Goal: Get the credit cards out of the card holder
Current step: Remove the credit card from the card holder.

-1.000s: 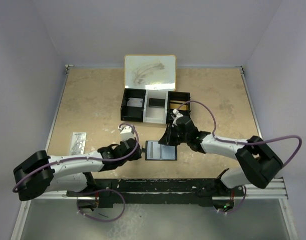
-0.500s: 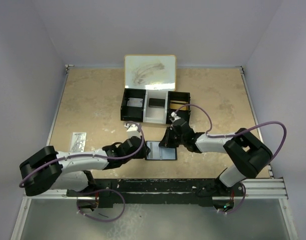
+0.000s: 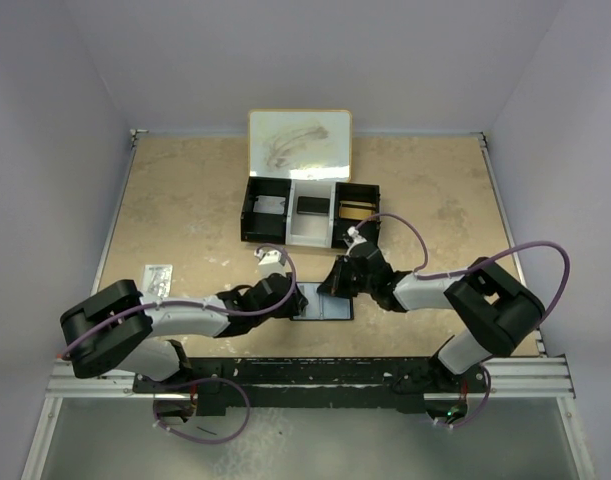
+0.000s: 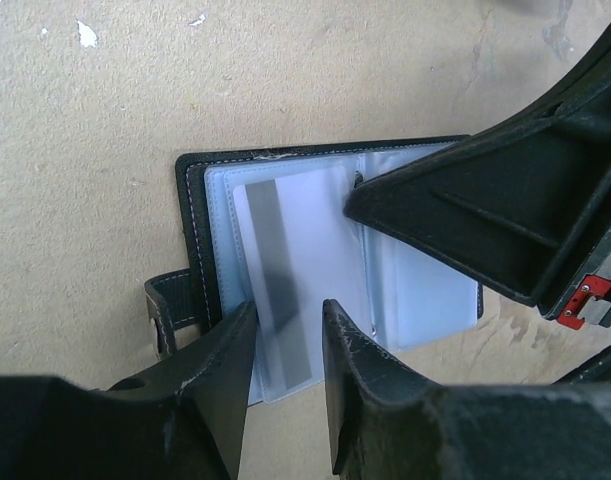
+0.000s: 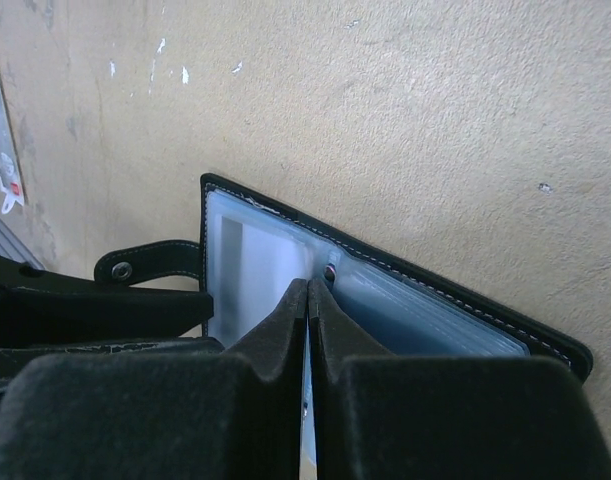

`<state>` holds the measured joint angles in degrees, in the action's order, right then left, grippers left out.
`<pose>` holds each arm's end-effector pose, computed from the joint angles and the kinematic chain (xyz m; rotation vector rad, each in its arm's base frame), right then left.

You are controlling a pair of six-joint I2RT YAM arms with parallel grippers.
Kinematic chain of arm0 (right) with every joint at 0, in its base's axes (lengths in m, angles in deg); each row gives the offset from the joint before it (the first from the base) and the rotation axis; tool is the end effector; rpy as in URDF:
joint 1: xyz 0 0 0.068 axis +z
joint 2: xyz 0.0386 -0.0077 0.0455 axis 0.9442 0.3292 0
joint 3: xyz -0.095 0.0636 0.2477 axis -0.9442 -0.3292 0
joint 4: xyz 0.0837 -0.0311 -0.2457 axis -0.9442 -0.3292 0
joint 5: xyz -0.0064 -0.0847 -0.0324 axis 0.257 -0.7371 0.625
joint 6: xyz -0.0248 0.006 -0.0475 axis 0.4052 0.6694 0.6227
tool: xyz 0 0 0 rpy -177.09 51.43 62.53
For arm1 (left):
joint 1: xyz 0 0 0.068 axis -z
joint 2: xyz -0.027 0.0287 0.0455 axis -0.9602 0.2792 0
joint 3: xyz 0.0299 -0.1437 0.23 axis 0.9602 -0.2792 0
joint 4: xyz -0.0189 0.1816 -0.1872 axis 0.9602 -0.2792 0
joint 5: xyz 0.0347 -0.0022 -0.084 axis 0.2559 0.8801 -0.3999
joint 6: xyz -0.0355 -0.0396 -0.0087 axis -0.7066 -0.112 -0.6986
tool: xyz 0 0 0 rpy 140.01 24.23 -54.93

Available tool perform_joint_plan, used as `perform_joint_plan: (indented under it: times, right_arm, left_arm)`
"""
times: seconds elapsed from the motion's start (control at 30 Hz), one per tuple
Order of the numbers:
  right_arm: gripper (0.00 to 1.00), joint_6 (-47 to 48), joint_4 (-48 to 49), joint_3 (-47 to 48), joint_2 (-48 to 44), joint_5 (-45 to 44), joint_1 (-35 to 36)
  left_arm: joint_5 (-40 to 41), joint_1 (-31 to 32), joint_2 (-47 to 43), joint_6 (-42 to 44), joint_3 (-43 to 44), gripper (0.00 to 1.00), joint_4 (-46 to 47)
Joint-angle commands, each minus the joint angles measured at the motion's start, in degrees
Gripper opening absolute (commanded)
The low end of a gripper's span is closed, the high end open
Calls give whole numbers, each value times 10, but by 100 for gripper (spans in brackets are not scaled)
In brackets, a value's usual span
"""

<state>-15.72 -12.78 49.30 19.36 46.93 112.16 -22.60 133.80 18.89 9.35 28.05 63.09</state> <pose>0.2046 0.1885 0.1318 0.0783 2.3731 1.0447 0.1342 -0.2108 0.1440 -0.1586 2.3595 -0.7375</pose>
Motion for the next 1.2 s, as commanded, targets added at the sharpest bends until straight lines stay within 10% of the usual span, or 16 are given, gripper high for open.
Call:
perform_joint_plan:
  times: [0.0,0.43,1.17]
  right_arm:
    - [3,3,-59,-37,35,-16,4]
    - [4,2,-44,-44,32,-4,4]
    - [6,5,-40,-37,2,-2,4]
  left_arm:
    - [-14,0,8,-35,-13,31,74]
    - [-25,0,6,-108,-73,34,259]
    - [-23,2,-2,-63,-11,34,250]
